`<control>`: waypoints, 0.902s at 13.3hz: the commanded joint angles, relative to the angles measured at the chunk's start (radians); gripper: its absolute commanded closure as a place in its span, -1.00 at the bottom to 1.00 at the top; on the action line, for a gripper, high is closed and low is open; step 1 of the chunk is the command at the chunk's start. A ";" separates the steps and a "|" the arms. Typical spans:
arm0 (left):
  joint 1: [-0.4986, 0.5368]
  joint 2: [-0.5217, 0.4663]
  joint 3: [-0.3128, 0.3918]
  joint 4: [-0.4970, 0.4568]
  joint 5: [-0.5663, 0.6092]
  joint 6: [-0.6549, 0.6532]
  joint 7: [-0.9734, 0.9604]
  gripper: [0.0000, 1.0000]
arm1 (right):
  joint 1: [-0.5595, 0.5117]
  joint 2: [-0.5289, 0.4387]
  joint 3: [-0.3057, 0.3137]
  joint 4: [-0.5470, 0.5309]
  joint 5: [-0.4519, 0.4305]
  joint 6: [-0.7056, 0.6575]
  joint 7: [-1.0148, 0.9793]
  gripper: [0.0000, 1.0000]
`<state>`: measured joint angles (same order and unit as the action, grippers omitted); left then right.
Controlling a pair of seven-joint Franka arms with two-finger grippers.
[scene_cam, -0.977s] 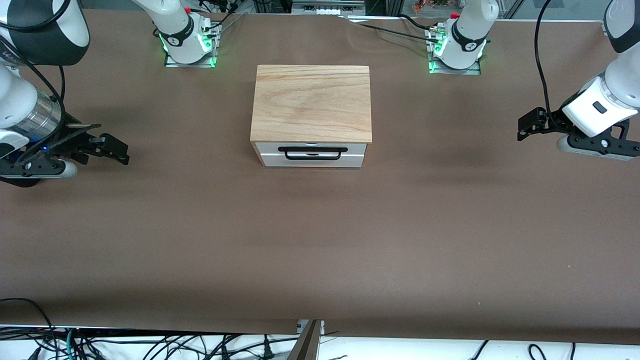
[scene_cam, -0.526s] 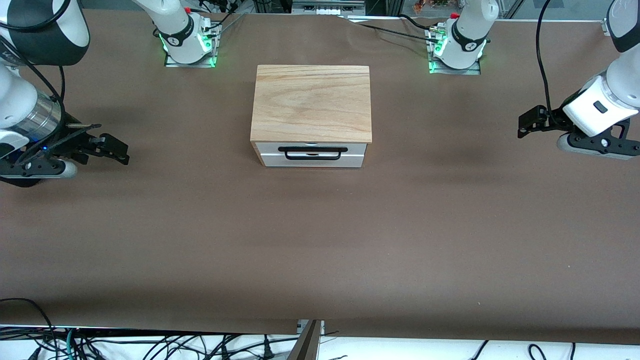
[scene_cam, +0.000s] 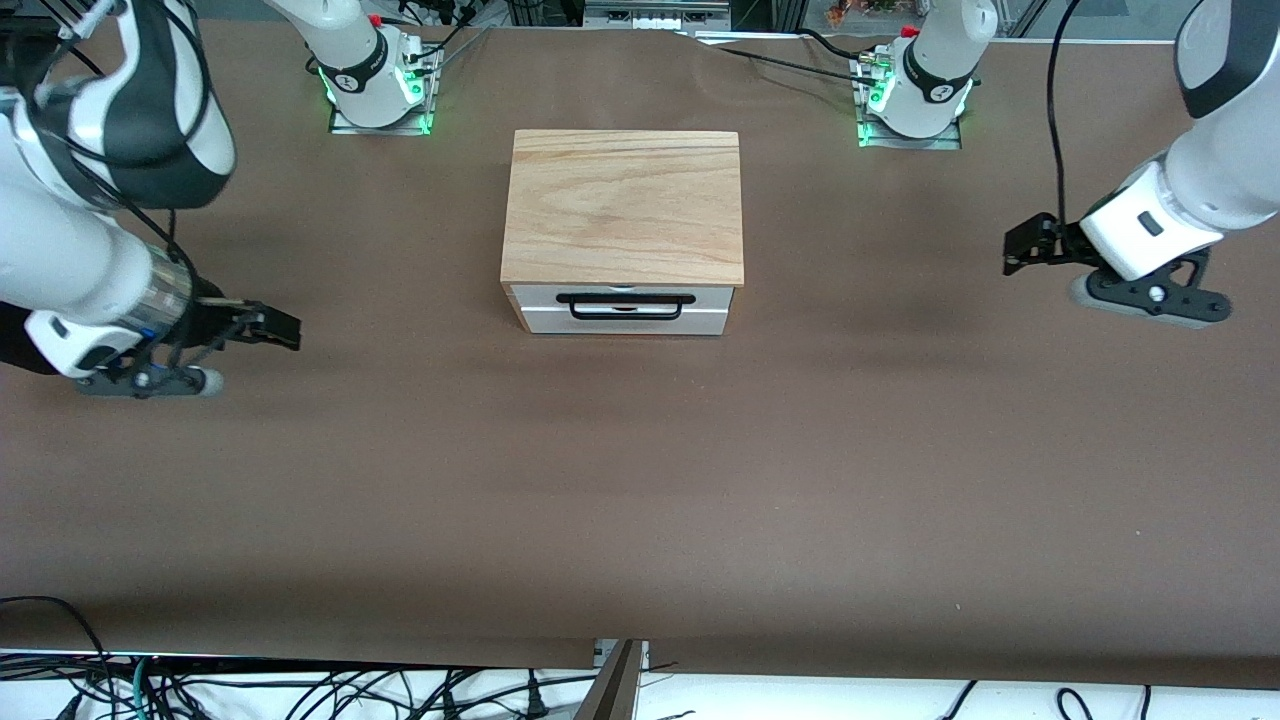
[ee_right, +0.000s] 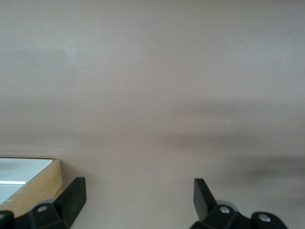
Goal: Pull top drawer with both arms simultaneously
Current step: 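Move both grippers toward the black drawer handle from either end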
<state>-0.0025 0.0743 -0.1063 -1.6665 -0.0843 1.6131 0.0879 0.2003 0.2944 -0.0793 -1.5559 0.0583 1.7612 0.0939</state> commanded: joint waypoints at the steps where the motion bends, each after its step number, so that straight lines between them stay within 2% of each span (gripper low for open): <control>1: -0.011 0.094 0.002 0.036 -0.173 -0.024 0.044 -1.00 | 0.013 0.054 0.003 0.016 0.125 0.027 -0.002 -1.00; 3: -0.040 0.194 0.000 0.037 -0.357 -0.015 0.050 -1.00 | 0.001 0.104 0.001 0.014 0.350 0.056 -0.026 -1.00; 5: -0.071 0.274 -0.001 0.039 -0.512 0.010 0.053 -1.00 | -0.007 0.167 0.000 0.016 0.533 0.075 -0.162 -1.00; 7: -0.108 0.329 -0.001 0.037 -0.633 0.042 0.055 -1.00 | -0.012 0.230 0.000 0.013 0.792 0.107 -0.299 -1.00; 9: -0.152 0.375 -0.001 0.037 -0.725 0.085 0.093 -1.00 | 0.002 0.279 0.003 0.013 1.028 0.109 -0.341 -1.00; 12: -0.168 0.467 -0.001 0.037 -0.946 0.125 0.277 -1.00 | 0.053 0.359 0.003 0.013 1.266 0.107 -0.552 -1.00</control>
<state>-0.1713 0.4753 -0.1123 -1.6610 -0.9206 1.7361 0.2539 0.2271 0.6127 -0.0782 -1.5560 1.2158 1.8667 -0.3481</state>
